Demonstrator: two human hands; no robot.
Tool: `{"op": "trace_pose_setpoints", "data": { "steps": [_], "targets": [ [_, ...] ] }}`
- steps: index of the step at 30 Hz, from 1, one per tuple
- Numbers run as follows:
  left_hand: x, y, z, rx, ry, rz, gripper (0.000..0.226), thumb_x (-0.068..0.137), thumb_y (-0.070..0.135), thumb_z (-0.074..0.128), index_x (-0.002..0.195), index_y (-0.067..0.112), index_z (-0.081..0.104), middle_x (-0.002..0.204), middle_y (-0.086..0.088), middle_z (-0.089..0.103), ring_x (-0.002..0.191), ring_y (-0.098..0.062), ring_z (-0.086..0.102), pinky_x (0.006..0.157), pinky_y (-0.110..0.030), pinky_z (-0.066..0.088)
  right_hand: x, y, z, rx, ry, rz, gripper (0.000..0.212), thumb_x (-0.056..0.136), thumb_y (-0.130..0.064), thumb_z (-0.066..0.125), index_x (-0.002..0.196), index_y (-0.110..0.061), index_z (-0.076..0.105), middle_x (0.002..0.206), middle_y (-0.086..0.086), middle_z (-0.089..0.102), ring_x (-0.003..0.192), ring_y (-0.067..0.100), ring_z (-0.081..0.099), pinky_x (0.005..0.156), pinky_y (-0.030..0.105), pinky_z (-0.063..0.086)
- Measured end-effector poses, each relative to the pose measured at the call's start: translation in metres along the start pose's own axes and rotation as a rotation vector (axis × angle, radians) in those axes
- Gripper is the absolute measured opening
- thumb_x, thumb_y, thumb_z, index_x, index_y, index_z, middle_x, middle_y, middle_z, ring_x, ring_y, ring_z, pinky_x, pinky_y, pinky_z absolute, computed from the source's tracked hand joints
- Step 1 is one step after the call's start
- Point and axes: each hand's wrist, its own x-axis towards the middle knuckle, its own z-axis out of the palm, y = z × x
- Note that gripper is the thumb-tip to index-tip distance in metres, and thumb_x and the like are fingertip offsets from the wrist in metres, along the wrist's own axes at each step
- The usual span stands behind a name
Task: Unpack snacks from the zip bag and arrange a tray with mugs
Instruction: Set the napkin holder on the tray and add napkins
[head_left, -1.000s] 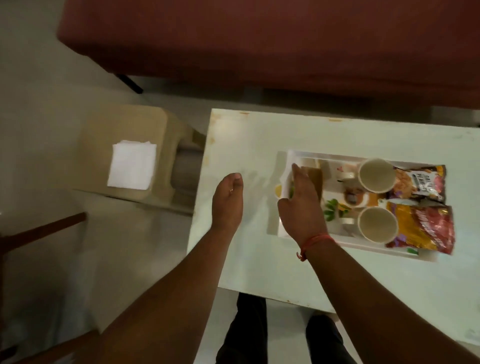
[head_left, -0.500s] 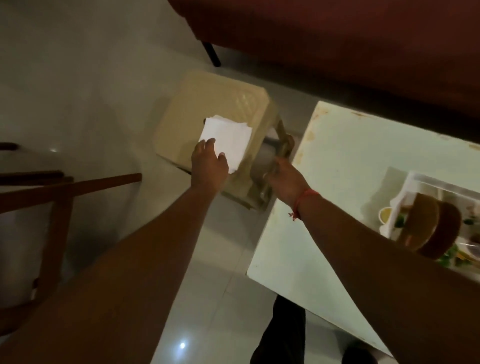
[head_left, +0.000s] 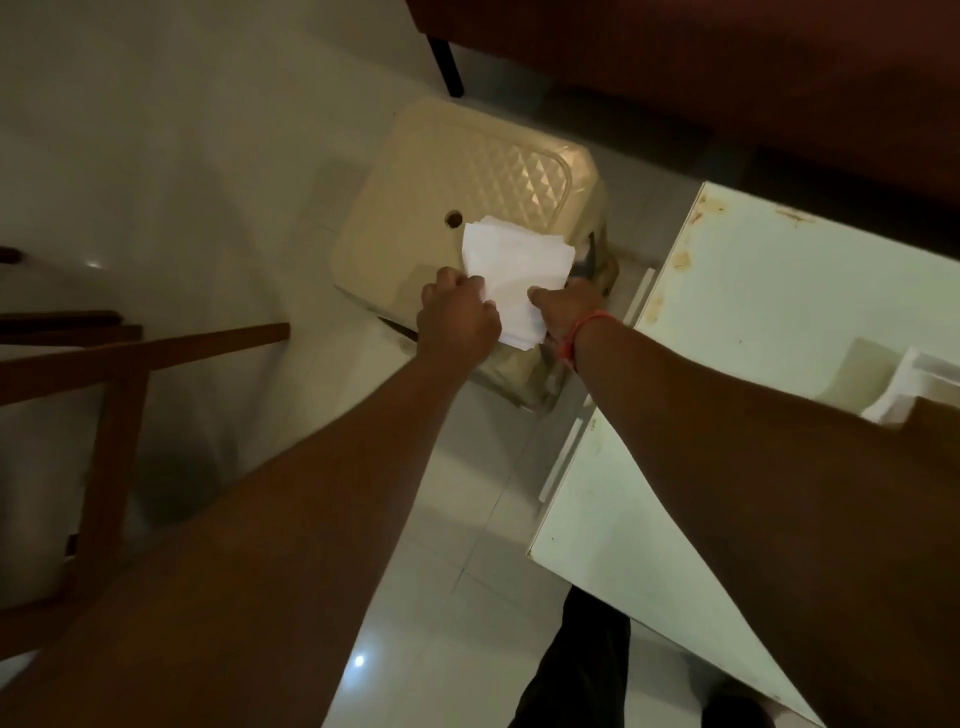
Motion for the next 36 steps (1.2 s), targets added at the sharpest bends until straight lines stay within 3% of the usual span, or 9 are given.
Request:
{"op": "trace_pose_setpoints", "data": {
  "steps": [4,12,14,17,19,23,28,31,36],
  "targets": [
    [-0.009,0.008,0.006,-0.106,0.035,-0.014,0.032,0.093,0.023,0.048,0.118,0.01,0.063,0.126,-0.014,0.051,0.115,-0.032,0.048,0.097,-0.045,0.046,-0.006,-0.005,-0.005,-0.014,0.018,0.004,0.037,0.091,-0.006,0.06,0.127,-0.013,0.055,0.109,0.008,0.06,0.106,0.034,0.061,0.088,0.048,0.058],
    [-0.053,0.038,0.022,-0.389,0.125,-0.114,0.032,0.094,0.026,0.054,0.12,0.009,0.058,0.119,-0.012,0.056,0.104,-0.027,0.057,0.089,-0.037,0.049,-0.075,0.017,-0.077,0.352,-0.207,-0.055,0.04,0.092,0.0,0.056,0.131,-0.01,0.056,0.128,0.011,0.064,0.114,0.035,0.061,0.087,0.044,0.058],
    [-0.072,0.057,0.027,-0.696,-0.032,-0.273,0.038,0.095,0.035,0.054,0.124,0.012,0.056,0.119,-0.009,0.06,0.105,-0.026,0.06,0.09,-0.039,0.052,-0.097,0.029,-0.105,0.475,-0.255,-0.03,0.042,0.092,0.002,0.052,0.133,-0.008,0.055,0.127,0.013,0.065,0.113,0.034,0.062,0.082,0.041,0.058],
    [-0.111,0.094,0.034,-1.328,-0.442,-0.581,0.042,0.096,0.043,0.055,0.13,0.019,0.054,0.123,-0.009,0.065,0.11,-0.028,0.064,0.085,-0.047,0.058,-0.127,0.053,-0.155,0.557,-0.288,-0.01,0.038,0.092,0.003,0.047,0.125,-0.009,0.061,0.115,0.011,0.07,0.102,0.028,0.065,0.076,0.037,0.057],
    [-0.136,0.115,0.042,-1.455,-0.574,-0.586,0.037,0.096,0.038,0.056,0.126,0.017,0.058,0.122,-0.01,0.067,0.111,-0.03,0.064,0.082,-0.047,0.058,-0.144,0.071,-0.185,0.558,-0.287,0.012,0.036,0.091,0.002,0.046,0.12,-0.011,0.064,0.11,0.01,0.071,0.098,0.026,0.066,0.079,0.038,0.055],
    [-0.183,0.158,0.068,-1.405,-0.576,-0.551,0.023,0.097,0.023,0.058,0.114,0.012,0.068,0.117,-0.01,0.071,0.106,-0.029,0.067,0.091,-0.045,0.055,-0.178,0.106,-0.248,0.407,-0.188,0.035,0.034,0.09,0.003,0.049,0.117,-0.01,0.066,0.107,0.007,0.074,0.092,0.025,0.068,0.07,0.032,0.055],
    [-0.234,0.215,0.091,-1.048,-0.503,-0.467,0.014,0.096,0.023,0.057,0.095,0.02,0.07,0.103,-0.001,0.074,0.101,-0.027,0.068,0.09,-0.045,0.054,-0.211,0.147,-0.31,0.021,0.094,-0.079,0.026,0.087,-0.007,0.053,0.105,-0.017,0.07,0.107,0.008,0.073,0.096,0.03,0.069,0.082,0.041,0.056],
    [-0.266,0.253,0.092,-0.953,-0.446,-0.381,0.015,0.096,0.026,0.053,0.092,0.023,0.067,0.1,-0.002,0.072,0.096,-0.026,0.067,0.083,-0.04,0.054,-0.235,0.162,-0.335,-0.292,0.278,-0.21,0.032,0.09,-0.012,0.057,0.121,-0.01,0.064,0.109,0.004,0.066,0.096,0.021,0.06,0.081,0.028,0.044],
    [-0.308,0.309,0.098,-0.887,-0.408,-0.306,0.019,0.097,0.029,0.048,0.09,0.025,0.066,0.097,-0.003,0.07,0.095,-0.025,0.066,0.087,-0.047,0.054,-0.269,0.184,-0.353,-0.553,0.462,-0.434,0.039,0.091,-0.011,0.057,0.13,-0.011,0.06,0.12,0.01,0.063,0.106,0.027,0.061,0.089,0.035,0.049]
  ]
}}
